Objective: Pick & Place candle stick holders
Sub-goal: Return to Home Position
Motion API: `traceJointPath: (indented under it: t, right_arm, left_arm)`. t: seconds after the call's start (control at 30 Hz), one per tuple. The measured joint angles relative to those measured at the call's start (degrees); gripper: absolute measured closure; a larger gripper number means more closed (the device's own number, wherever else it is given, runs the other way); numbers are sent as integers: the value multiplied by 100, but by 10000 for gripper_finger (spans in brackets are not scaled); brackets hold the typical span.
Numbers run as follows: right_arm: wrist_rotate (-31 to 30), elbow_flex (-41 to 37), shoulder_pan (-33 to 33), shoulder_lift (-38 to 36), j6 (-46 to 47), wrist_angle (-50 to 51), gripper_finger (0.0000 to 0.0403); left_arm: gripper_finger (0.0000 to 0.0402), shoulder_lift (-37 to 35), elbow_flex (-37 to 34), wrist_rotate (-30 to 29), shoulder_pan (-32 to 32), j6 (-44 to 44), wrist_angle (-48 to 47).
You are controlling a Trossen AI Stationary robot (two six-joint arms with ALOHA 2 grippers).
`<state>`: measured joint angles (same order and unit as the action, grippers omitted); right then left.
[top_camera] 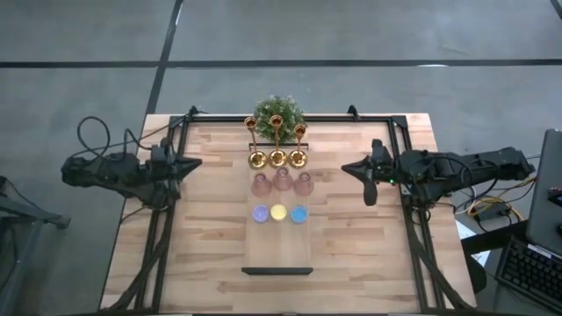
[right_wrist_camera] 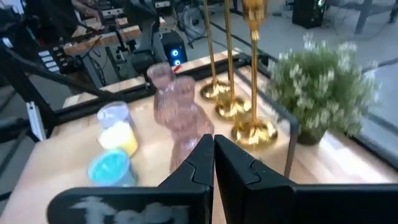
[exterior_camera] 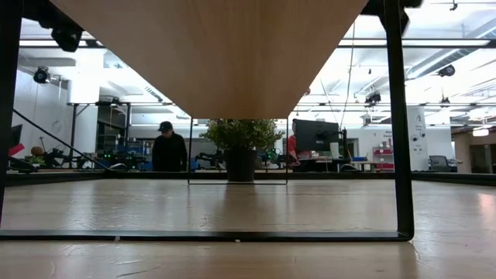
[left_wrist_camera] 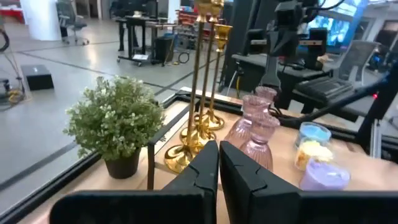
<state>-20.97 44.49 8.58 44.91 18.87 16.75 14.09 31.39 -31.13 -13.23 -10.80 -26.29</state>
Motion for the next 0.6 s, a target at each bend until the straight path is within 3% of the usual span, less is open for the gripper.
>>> traceJointPath:
  t: [0.2, 0.37, 0.6]
  right_arm:
    - [23, -908, 4, -709, 338, 93, 394]
    - [468, -1668, 4, -1296, -223, -750, 394]
    - [1190, -2676, 2, -2277, -669, -1815, 394]
  left_arm:
    - [383, -207, -639, 23, 0, 239, 823]
    - [383, -553, -1189, 58, 0, 326, 1528]
    - [383, -1154, -1758, 362, 0, 170, 1619]
